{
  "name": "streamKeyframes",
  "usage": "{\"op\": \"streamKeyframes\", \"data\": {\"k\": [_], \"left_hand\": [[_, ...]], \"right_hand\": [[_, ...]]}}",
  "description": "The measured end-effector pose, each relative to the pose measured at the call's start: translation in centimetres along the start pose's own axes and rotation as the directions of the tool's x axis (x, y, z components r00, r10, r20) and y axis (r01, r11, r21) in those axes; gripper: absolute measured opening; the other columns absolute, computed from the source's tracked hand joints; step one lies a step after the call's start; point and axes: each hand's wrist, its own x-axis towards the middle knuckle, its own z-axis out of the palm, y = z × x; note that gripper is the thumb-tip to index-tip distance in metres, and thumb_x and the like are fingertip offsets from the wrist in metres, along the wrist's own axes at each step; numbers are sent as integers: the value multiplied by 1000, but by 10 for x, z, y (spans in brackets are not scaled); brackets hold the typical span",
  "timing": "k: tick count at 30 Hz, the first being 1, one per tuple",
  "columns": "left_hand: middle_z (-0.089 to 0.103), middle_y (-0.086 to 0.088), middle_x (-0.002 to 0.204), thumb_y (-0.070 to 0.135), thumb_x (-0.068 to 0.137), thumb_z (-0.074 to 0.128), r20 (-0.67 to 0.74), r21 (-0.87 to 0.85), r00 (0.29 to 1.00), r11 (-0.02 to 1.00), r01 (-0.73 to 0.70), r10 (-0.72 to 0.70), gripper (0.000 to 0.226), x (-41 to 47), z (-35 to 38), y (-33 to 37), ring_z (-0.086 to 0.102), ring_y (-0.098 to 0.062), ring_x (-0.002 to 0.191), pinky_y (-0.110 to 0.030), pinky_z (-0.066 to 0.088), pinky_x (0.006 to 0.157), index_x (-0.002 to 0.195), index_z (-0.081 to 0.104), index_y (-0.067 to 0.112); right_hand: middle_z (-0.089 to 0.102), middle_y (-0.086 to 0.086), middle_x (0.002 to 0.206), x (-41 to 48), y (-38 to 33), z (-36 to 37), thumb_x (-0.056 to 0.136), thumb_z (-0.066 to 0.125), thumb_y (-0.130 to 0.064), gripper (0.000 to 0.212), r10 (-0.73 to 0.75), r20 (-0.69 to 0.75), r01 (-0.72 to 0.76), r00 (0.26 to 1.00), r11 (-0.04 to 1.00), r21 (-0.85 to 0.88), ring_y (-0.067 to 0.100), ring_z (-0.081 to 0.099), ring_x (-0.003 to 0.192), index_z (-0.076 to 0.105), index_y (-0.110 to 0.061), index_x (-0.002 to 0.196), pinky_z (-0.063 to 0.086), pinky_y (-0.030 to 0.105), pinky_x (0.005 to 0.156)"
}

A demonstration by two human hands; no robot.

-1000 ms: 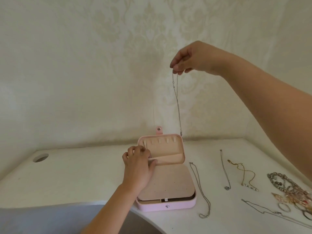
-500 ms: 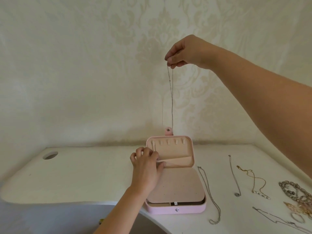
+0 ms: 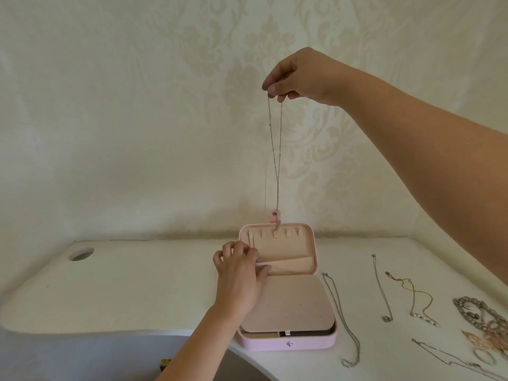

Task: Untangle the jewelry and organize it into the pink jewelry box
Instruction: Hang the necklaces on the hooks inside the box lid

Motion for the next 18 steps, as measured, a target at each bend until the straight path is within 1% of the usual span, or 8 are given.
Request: {"op": "streamKeyframes", "data": {"k": [3,6,9,15,18], "left_hand": [[57,2,81,41,60,82,-3,-7,1000,1000,1,-1,26,0,0,-1,56,-26,84,-34,23,77,66,62,24],[57,3,81,42,60,81,-6,1,1000,1000,-4,4,26,0,0,-1,55,-25,84,-34,23,77,66,62,25],[57,3,82,41,61,82,-6,-7,1000,1000,-1,1,26,-1,0,-1,55,-25,85,-34,23,77,67,62,25],[56,3,85,41,65,79,-4,-33,1000,999,-1,1,24,-1,-1,-2,53,-24,88,-34,23,79,69,63,24],[56,2,86,40,65,79,3,-42,1000,999,3,-3,24,-1,-1,-2,53,-25,88,-33,23,80,68,63,23]], "right_hand": [[67,-1,84,-5,3,6,86,64,-7,19,-6,34,6,999,1000,4,2,61,69,68,-5,104,49,15,73],[67,-1,81,-11,10,14,85,65,-6,16,-18,71,15,997,999,38,1,61,67,68,-6,101,49,18,74],[66,-2,79,-15,14,20,85,65,-6,14,-27,99,24,995,999,35,1,61,65,68,-7,99,48,16,70],[67,2,81,-18,22,29,84,66,-5,14,-10,131,1,991,998,70,7,65,72,68,-7,97,51,19,75],[68,3,80,-21,25,32,83,68,-6,17,3,135,-11,991,998,55,8,65,73,68,-7,100,51,16,74]]}}
